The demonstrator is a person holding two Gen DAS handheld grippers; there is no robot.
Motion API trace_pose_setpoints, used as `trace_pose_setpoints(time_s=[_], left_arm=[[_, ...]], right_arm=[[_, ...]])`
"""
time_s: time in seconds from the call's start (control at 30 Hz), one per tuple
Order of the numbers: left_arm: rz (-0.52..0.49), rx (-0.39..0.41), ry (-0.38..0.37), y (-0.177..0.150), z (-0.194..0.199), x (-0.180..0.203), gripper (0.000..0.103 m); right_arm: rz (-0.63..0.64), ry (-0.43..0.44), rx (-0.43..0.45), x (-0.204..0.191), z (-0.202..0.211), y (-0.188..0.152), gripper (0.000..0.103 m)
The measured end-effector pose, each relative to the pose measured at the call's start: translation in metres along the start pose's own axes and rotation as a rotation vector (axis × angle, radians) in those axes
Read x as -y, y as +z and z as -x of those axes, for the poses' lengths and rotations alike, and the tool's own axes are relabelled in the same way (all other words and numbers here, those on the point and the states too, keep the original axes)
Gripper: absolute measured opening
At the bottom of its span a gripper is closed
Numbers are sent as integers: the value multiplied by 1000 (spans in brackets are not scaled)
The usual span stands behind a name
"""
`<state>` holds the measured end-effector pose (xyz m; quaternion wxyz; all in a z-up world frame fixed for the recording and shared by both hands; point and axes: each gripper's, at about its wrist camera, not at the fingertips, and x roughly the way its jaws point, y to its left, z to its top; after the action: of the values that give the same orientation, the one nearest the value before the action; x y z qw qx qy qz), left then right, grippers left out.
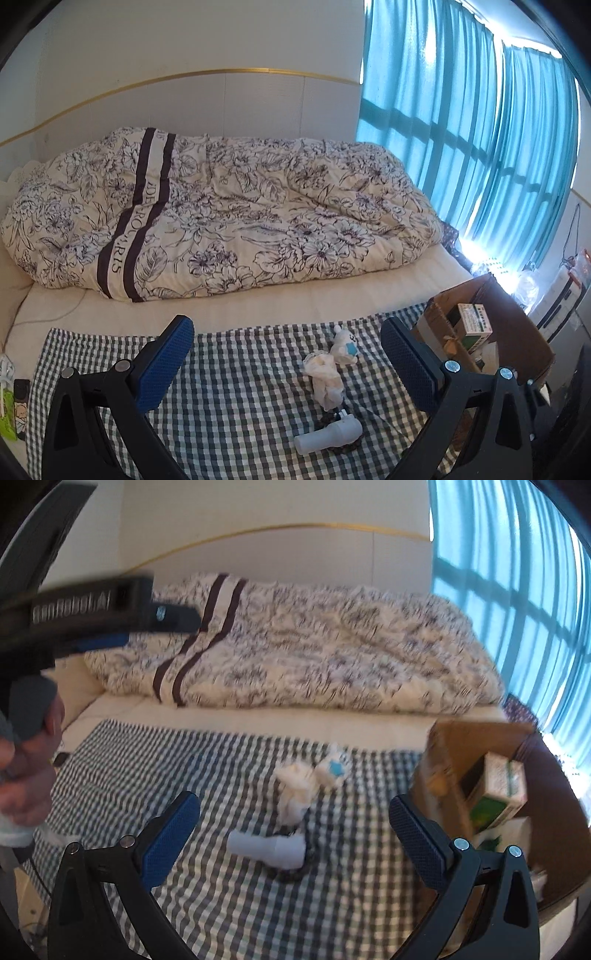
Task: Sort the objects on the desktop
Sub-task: 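Move both tools back over the remaining items on the gingham sheet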
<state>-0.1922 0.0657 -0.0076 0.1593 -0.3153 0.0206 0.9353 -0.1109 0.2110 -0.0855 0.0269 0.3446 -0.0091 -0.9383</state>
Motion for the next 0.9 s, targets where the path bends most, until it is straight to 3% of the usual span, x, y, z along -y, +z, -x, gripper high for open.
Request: trace_pose_setpoints(time_s=[0.3, 0.6, 0.9], left_arm=[[-12, -118, -20, -21, -61, -9, 103], [-32, -217, -28, -45, -109, -15, 103], [-27, -271, -22, -57, -145, -25, 103]], right_arm=[[-82, 77, -118, -3, -57, -37, 103], [-103, 112, -185, -11, -100, -49, 103], [-65, 91, -233, -19, -132, -57, 103]])
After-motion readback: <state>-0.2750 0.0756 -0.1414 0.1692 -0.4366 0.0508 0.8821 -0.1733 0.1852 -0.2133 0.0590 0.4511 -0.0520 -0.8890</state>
